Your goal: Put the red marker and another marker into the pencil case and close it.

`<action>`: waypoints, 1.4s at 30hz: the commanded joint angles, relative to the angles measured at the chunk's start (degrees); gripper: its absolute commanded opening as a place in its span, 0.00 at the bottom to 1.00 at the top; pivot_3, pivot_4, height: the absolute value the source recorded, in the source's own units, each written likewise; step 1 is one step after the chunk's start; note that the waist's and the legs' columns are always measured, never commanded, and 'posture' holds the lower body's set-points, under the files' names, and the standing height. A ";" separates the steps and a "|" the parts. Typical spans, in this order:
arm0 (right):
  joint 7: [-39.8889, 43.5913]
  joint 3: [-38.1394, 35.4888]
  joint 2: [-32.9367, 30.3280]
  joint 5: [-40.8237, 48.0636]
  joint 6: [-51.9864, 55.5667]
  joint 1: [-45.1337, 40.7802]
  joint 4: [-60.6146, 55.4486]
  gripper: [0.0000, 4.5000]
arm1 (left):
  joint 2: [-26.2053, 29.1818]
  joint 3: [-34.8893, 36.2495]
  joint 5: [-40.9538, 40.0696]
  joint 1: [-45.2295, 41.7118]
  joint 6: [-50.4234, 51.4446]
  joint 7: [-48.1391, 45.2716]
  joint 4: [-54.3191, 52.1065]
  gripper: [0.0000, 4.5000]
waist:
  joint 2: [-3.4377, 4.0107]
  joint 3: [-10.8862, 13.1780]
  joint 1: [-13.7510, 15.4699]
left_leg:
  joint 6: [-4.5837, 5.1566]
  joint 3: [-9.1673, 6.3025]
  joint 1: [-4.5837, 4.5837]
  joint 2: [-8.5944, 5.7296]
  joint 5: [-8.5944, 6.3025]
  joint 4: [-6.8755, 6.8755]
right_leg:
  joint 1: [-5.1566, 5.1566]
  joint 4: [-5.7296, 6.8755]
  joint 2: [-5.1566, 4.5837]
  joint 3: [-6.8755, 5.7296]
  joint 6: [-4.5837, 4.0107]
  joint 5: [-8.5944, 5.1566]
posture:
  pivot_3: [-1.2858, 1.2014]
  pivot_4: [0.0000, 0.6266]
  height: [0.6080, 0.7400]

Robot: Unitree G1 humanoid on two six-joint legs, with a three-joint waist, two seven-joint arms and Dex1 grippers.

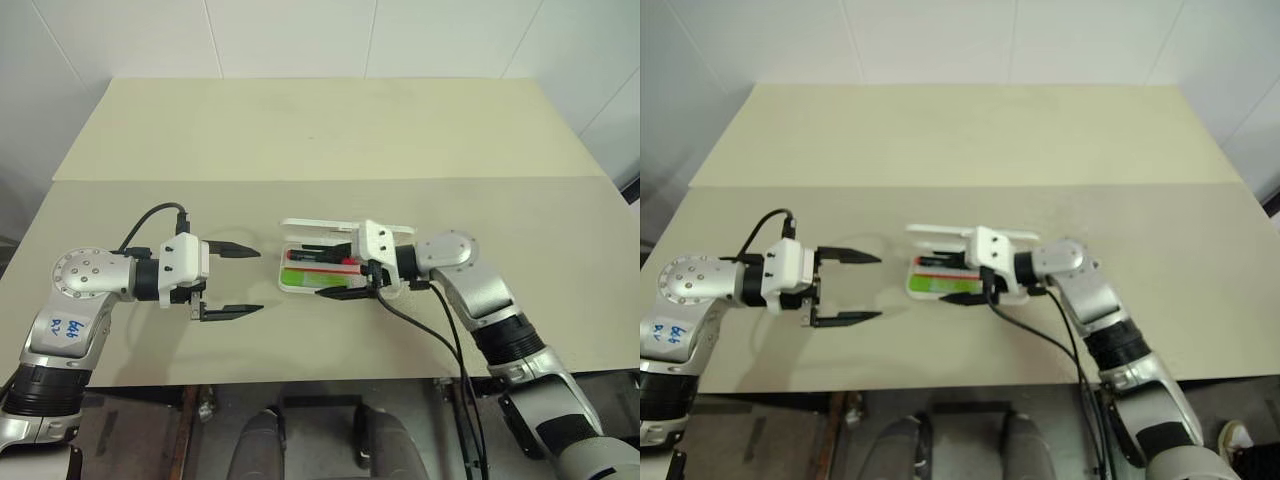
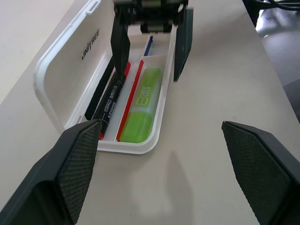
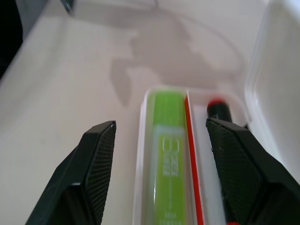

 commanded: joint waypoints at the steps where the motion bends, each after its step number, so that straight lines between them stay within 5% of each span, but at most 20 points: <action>1: 0.50 -2.58 -2.06 3.94 3.72 1.90 -7.31 0.72 | -0.22 0.19 0.05 -1.09 -1.07 -0.01 0.29 0.98 | 0.00 0.00 0.03 | 0.00 0.00 0.00 0.00 0.00 0.00 | 0.00 0.00 0.00 0.00 0.00 0.00 | 0.52 0.24 1.00; 12: -2.79 -15.19 -14.96 18.12 19.61 19.84 -30.19 0.72 | -3.46 -0.90 -2.74 -1.18 2.78 1.38 -2.67 0.98 | -0.02 -0.01 0.36 | -0.01 0.01 -0.01 0.00 -0.01 0.01 | 0.02 -0.07 -0.01 0.00 -0.01 0.00 | 0.52 0.24 1.00; 19: -7.10 -28.50 -21.86 13.91 12.88 27.24 -18.28 0.72 | -7.27 -2.87 -4.68 -3.21 9.83 5.52 -8.32 0.98 | -0.04 -0.02 0.19 | 0.00 0.00 0.09 0.00 -0.02 0.06 | 0.21 -0.29 -0.01 0.00 -0.06 0.02 | 0.52 0.24 1.00; 22: -9.44 -29.84 -23.22 10.47 9.01 26.58 -11.46 0.85 | -8.46 -4.24 -4.33 -3.83 11.68 6.51 -9.87 0.98 | -0.04 -0.02 0.16 | 0.03 0.01 0.12 0.00 0.01 0.08 | 0.27 -0.32 -0.01 0.01 -0.07 0.03 | 0.52 0.24 1.00; 24: -9.47 -29.75 -23.54 9.78 7.28 26.22 -9.23 0.99 | -8.88 -4.79 -4.35 -4.16 12.39 6.82 -10.41 0.98 | -0.04 -0.02 0.10 | 0.05 0.01 0.13 0.00 0.02 0.09 | 0.26 -0.30 0.00 0.01 -0.07 0.03 | 0.52 0.24 1.00; 33: -20.93 -26.22 -17.90 3.14 3.87 18.59 4.58 0.99 | -10.65 -6.87 -3.43 -6.57 13.04 7.83 -10.17 0.98 | -0.04 -0.02 0.13 | 0.06 -0.01 0.10 0.00 0.03 0.29 | 0.29 -0.25 0.01 0.02 0.05 0.09 | 0.52 0.24 1.00; 42: -22.14 -22.81 -13.80 2.58 5.66 16.38 7.34 0.99 | -10.05 -6.64 -3.28 -6.55 12.71 7.79 -10.10 0.98 | -0.02 -0.01 0.19 | 0.07 -0.02 0.08 -0.01 0.03 0.31 | 0.29 -0.21 0.01 0.02 0.07 0.10 | 0.52 0.24 1.00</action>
